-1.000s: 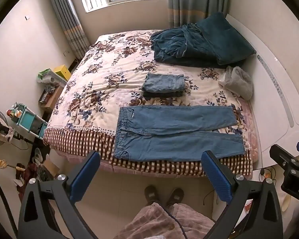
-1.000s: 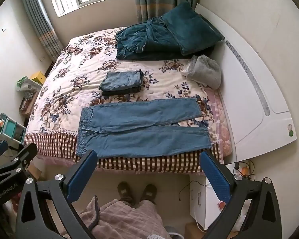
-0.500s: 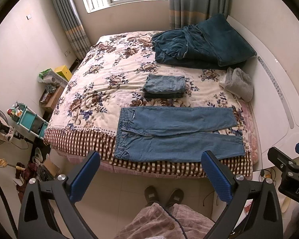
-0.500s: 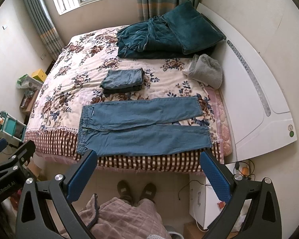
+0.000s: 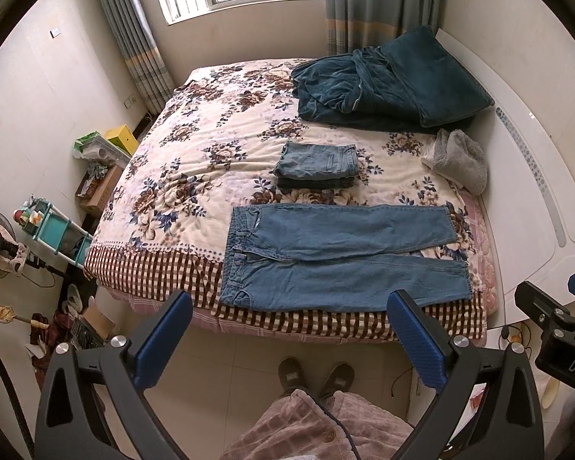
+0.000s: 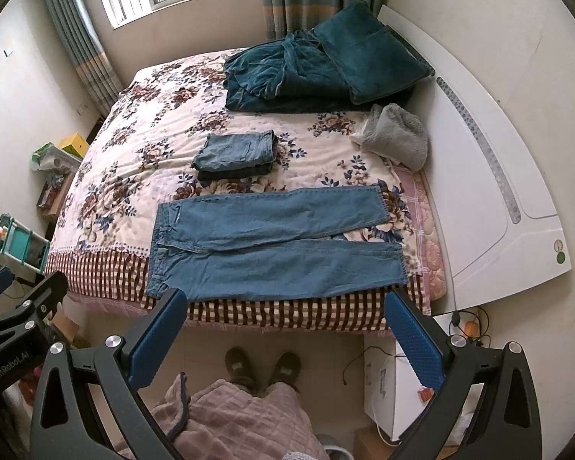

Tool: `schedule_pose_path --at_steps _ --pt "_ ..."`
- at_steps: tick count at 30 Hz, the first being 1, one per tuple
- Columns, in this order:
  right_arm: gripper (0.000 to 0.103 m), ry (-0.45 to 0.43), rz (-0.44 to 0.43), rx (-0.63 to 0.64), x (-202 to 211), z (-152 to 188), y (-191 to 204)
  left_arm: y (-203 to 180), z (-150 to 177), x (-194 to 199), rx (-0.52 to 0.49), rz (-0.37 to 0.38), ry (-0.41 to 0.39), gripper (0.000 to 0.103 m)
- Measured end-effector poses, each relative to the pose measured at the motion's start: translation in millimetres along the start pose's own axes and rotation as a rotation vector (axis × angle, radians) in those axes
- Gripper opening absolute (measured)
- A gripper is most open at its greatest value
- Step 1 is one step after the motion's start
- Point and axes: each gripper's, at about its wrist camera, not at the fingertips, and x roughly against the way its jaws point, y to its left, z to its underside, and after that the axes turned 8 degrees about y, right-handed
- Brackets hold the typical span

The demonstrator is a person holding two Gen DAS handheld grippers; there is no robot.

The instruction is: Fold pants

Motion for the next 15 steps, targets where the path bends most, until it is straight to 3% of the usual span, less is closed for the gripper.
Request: schedule_pose_path --at_steps 15 --pt "0.103 0.002 -0.002 0.001 -6.3 1.0 6.3 5.2 1.0 2.6 0.002 -0.001 -0.002 0.103"
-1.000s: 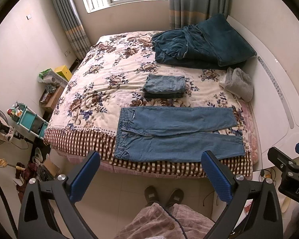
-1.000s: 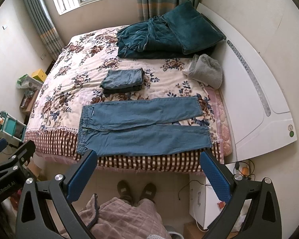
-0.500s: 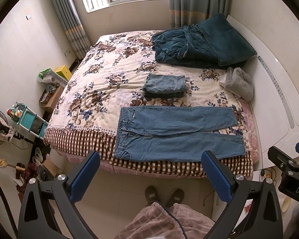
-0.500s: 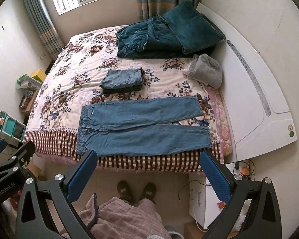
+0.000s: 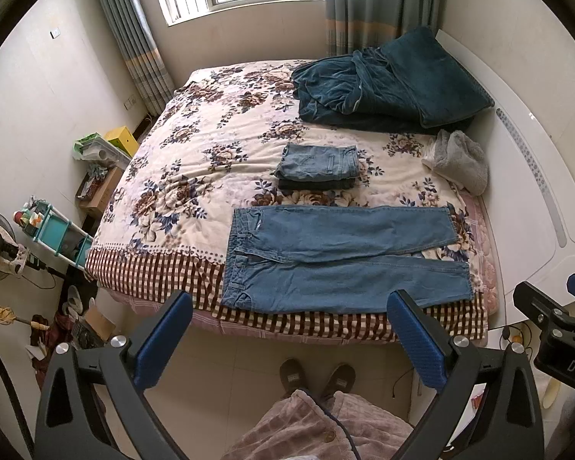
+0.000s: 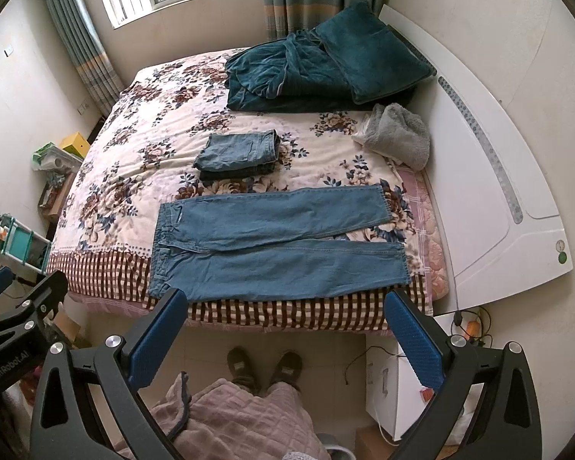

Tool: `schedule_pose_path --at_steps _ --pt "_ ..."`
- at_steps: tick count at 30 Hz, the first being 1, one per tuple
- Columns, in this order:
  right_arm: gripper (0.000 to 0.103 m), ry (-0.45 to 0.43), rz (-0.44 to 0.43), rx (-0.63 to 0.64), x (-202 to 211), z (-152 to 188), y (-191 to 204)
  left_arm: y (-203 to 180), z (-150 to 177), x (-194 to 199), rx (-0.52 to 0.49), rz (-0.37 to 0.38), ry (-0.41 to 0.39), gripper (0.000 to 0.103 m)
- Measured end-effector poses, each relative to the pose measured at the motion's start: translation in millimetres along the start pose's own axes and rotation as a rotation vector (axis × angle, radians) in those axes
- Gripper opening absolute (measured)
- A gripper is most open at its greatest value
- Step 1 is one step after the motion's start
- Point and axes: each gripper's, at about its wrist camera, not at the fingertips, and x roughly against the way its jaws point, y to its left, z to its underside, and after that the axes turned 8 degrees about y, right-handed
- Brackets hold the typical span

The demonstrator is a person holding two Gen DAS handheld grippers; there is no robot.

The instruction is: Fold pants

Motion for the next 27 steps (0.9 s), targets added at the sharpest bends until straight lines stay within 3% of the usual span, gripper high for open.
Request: schedule_pose_path --at_steps 27 --pt "0.103 0.010 -0.005 -0.008 -11 1 8 16 -4 8 -0.001 0.001 0.007 0.103"
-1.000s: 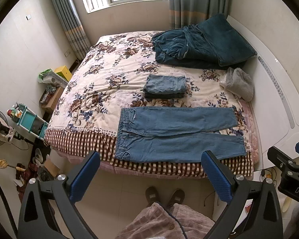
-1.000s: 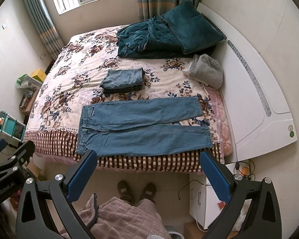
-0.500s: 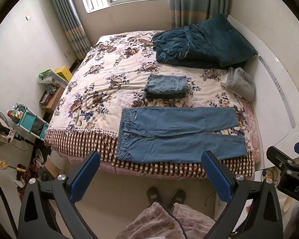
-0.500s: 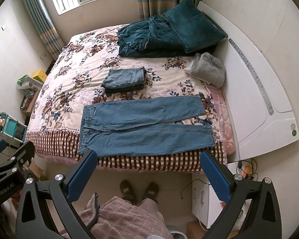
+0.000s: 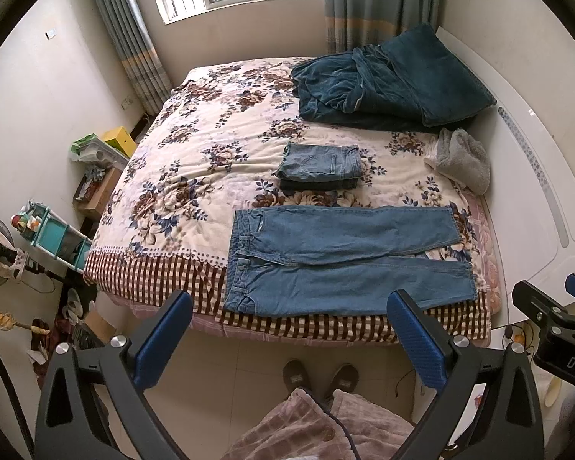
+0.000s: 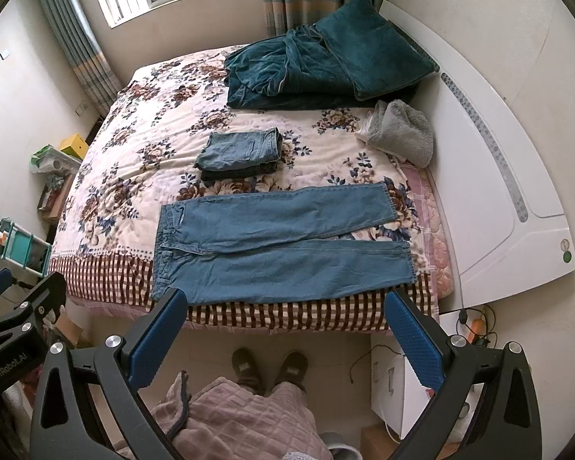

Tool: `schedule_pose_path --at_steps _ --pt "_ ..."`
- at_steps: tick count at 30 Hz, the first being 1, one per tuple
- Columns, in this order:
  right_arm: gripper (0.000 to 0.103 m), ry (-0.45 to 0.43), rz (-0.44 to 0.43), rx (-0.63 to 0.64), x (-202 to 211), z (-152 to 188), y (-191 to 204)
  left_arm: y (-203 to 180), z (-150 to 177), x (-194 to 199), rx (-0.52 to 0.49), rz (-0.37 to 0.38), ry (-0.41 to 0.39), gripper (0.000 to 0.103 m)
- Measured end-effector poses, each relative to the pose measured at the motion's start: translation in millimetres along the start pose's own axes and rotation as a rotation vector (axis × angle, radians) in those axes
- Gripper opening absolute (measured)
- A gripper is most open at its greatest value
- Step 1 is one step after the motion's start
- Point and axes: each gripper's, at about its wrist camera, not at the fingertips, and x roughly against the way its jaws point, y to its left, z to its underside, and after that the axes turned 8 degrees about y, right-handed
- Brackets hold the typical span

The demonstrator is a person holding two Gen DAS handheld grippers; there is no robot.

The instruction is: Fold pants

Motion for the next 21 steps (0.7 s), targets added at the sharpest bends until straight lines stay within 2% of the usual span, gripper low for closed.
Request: schedule_pose_path --at_steps 3,5,8,12,17,21 --pt "0.103 0.000 0.001 0.000 -1 0 0 0 0 0 -0.001 0.001 0.001 0.103" --pt "0.103 0.001 0.000 -0.002 -1 -1 0 10 -14 -16 -0.003 0.005 0.008 0.103" --pt "0.103 0.006 0.006 -0.012 -8 -3 7 15 -19 -24 -0.007 0.013 0.015 0.103" --pt "0.103 0.000 0.024 -0.032 -21 -11 14 13 -33 -46 -0.010 -0.007 -0.027 0.103" --pt "0.103 -0.019 0.059 -0.077 -58 -35 16 18 -58 -92 -0.006 -0.048 -0.063 0.103" --pt "0.103 -0.037 0.092 -0.098 -107 -61 9 17 -77 -145 -0.001 -0.080 -0.035 0.103"
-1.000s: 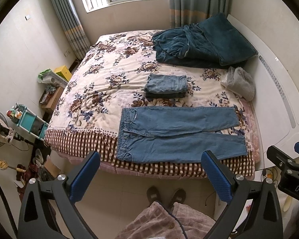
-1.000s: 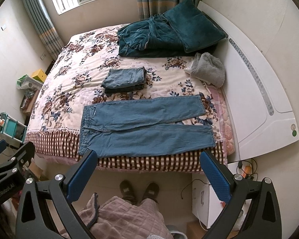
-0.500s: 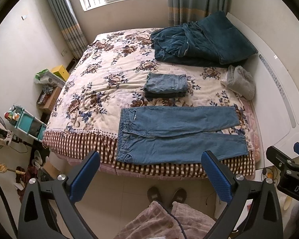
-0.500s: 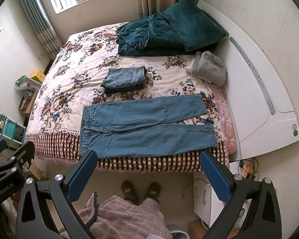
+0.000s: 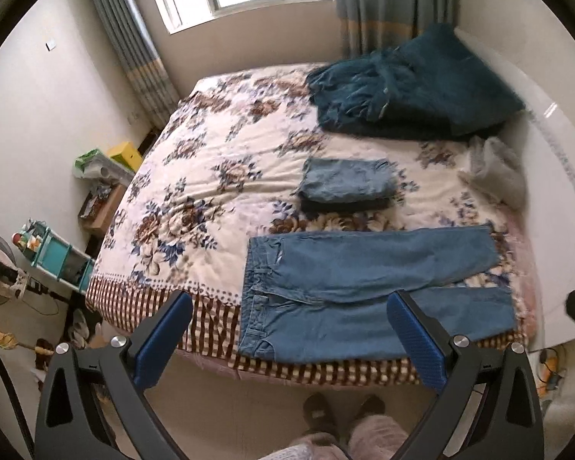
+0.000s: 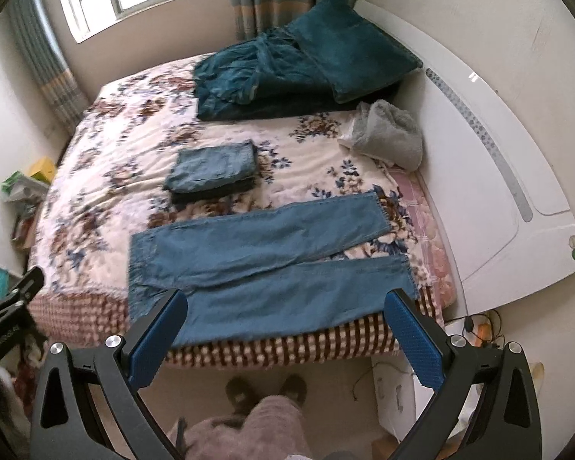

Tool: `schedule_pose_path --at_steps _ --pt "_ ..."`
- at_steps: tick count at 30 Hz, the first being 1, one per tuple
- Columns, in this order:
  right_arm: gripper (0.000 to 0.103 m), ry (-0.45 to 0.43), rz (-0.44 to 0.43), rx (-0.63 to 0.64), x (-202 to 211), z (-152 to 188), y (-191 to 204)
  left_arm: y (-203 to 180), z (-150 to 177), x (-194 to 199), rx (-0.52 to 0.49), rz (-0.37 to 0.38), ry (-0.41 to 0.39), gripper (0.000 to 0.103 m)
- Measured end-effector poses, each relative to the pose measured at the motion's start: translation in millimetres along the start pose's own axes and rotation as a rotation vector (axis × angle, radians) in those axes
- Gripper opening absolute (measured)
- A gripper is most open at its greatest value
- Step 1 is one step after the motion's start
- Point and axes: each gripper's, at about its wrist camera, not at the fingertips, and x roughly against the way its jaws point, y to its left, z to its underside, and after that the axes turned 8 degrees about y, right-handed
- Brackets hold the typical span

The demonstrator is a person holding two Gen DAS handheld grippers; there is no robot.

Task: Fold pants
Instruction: 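Lower both grippers to the light-blue jeans edge and close them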

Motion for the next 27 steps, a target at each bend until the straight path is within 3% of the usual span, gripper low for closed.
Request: schedule_pose_path --at_steps 4,9,15,18,22,27 --pt "0.103 0.032 0.057 -0.002 -68 -31 -7 -13 -20 -49 0.017 0.000 0.059 0.103" --pt "0.103 0.130 0.055 -0.011 -172 -70 -25 -44 -48 -129 0.022 -0.041 0.147 0.103" --pt "0.103 0.250 0.096 0.045 -331 -132 -54 -95 -87 -250 0.007 -0.094 0.277 0.103" --pt "0.103 0.307 0.195 0.149 -420 -162 -51 -130 -103 -317 -0.072 -0.127 0.333 0.103" --pt "0.103 0.397 0.286 0.392 -546 -190 -26 -180 -115 -411 -0.271 -0.222 0.357 0.103" --pt "0.103 0.459 0.350 0.658 -657 -210 9 -215 -121 -514 -0.457 -0.221 0.423 0.103"
